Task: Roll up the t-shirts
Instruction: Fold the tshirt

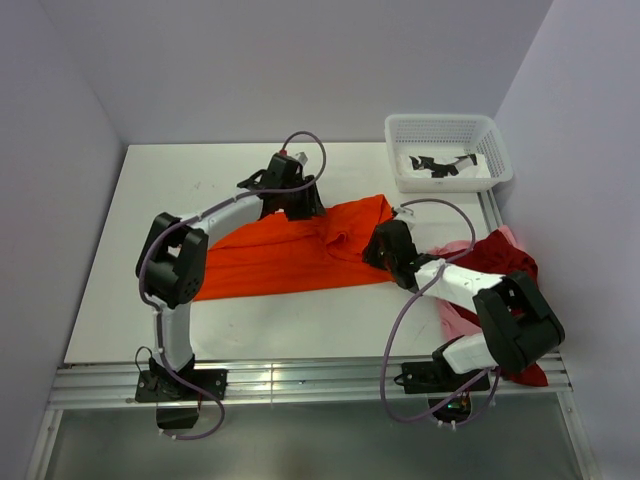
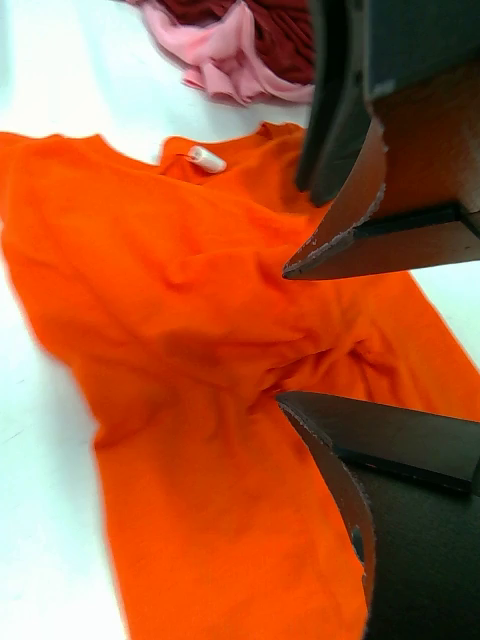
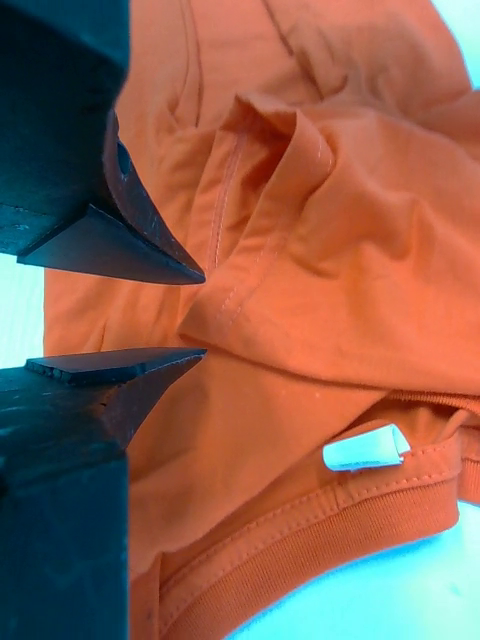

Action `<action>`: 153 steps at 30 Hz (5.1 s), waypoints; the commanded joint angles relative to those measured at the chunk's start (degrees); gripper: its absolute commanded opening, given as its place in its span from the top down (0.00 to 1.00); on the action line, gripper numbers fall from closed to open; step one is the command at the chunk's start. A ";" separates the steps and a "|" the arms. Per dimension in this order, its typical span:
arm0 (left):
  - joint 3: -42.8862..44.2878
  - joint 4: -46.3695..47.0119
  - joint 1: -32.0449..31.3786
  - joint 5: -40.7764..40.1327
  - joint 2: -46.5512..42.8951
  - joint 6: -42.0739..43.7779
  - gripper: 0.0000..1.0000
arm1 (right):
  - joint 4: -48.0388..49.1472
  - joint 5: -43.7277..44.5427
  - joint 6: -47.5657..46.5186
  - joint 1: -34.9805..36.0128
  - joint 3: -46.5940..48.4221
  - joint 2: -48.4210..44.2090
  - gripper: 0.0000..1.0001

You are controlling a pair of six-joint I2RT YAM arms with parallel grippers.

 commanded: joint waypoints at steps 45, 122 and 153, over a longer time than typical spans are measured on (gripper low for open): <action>-4.81 -2.62 -12.70 -16.31 -5.80 6.71 0.57 | -5.81 8.11 -2.58 2.77 5.50 4.89 0.86; -33.01 12.67 29.13 0.56 -19.77 -6.04 0.55 | -25.15 10.30 30.11 6.29 1.28 -9.18 0.66; -46.71 25.22 47.06 5.91 -13.01 -11.48 0.60 | -23.92 14.09 29.16 -0.04 17.69 14.80 1.00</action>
